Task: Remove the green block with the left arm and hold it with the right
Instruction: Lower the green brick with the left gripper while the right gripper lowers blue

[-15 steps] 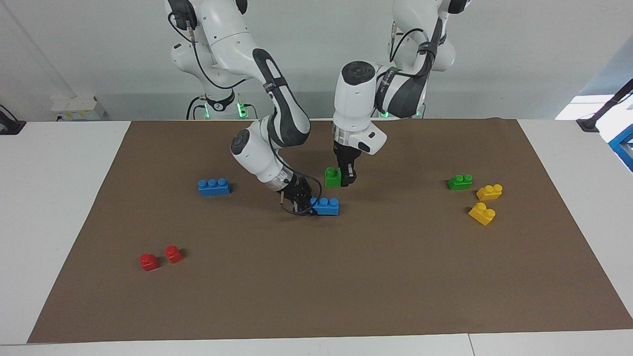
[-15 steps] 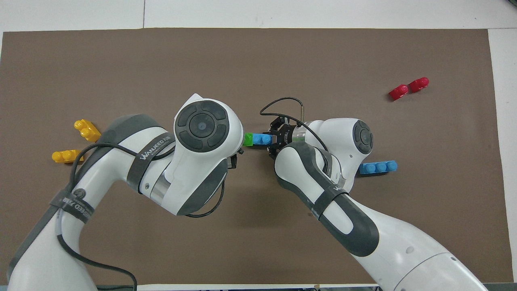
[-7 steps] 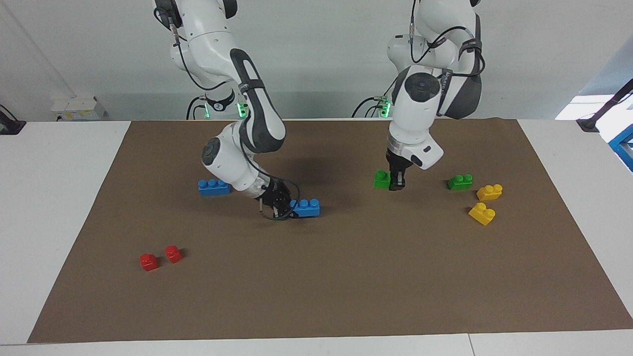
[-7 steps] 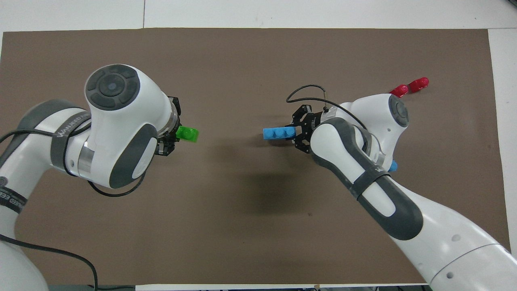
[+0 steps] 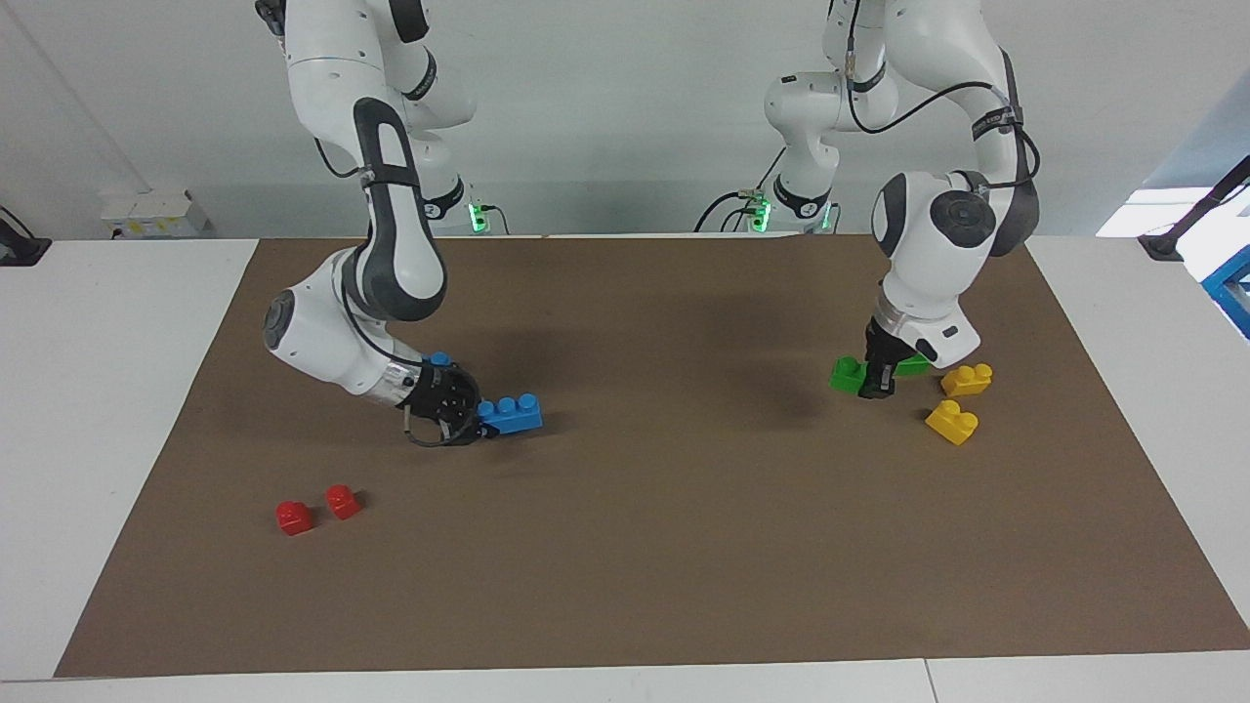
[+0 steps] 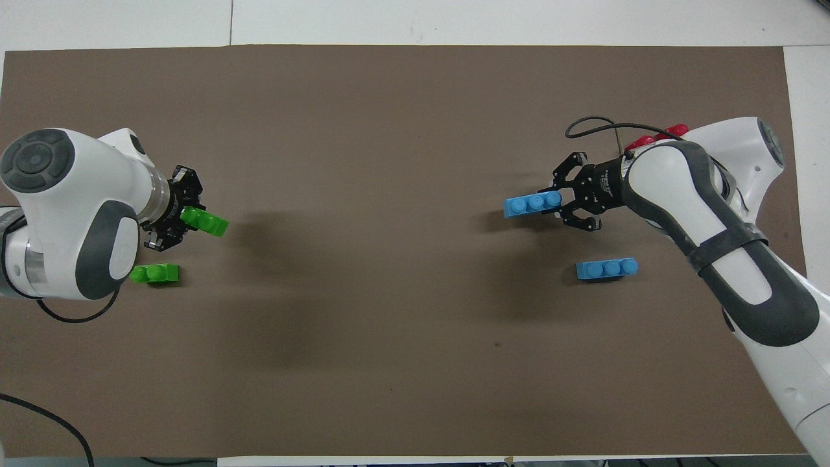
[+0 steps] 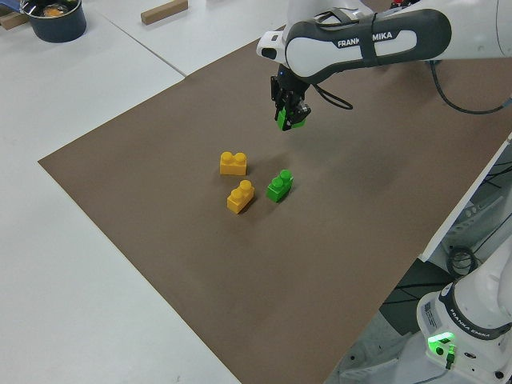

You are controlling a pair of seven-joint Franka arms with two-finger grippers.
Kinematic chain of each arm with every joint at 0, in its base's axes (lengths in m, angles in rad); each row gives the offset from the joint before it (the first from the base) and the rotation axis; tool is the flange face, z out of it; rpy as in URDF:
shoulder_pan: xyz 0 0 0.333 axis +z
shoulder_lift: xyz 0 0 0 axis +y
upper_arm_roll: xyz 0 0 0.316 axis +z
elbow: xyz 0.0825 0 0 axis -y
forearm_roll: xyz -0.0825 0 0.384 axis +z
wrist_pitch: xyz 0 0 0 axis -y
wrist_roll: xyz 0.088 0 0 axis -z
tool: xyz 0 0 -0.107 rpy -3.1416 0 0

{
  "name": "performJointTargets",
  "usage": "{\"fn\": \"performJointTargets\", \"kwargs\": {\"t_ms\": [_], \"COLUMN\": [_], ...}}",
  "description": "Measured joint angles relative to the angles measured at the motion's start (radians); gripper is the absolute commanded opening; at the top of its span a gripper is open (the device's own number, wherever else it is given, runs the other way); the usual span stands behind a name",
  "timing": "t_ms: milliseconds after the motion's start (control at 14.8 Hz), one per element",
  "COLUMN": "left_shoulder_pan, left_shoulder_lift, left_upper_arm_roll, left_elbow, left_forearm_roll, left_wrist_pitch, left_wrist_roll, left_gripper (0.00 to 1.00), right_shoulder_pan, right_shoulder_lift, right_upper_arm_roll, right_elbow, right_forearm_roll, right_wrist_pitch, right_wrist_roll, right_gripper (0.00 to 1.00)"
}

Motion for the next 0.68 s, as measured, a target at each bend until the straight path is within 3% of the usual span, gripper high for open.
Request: {"fn": "performJointTargets", "kwargs": {"t_ms": [677], "left_shoulder_pan": [0.045], "left_shoulder_lift": [0.069], "left_upper_arm_roll": [-0.009], "left_elbow": [-0.064], "left_forearm_roll": [-0.001], "left_wrist_pitch": [0.154], "left_wrist_roll": [0.244], "left_gripper": [0.00], "right_shoulder_pan": [-0.168], "right_shoulder_lift": [0.000], "right_upper_arm_roll": [-0.002], "right_elbow": [-0.035], "right_forearm_roll": [-0.060], "right_wrist_pitch": [-0.023], "right_wrist_roll": [-0.156], "right_gripper": [0.00]}}
